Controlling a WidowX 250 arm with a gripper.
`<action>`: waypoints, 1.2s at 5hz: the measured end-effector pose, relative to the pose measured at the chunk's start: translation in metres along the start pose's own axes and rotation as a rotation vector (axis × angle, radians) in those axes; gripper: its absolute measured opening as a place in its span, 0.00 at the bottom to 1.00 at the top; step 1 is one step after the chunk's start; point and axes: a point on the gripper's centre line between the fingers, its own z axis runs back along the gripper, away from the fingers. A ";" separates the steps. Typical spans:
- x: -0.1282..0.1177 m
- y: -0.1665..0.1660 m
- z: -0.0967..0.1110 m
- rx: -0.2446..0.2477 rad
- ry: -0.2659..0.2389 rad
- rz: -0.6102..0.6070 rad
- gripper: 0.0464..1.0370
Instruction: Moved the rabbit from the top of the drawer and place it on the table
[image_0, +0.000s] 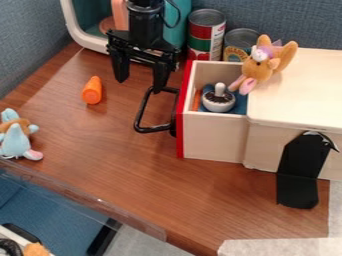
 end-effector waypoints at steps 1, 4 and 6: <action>-0.003 -0.002 -0.010 0.000 0.039 0.003 0.96; 0.017 -0.041 0.067 -0.057 -0.153 -0.149 0.96; 0.030 -0.120 0.114 -0.066 -0.249 -0.385 0.96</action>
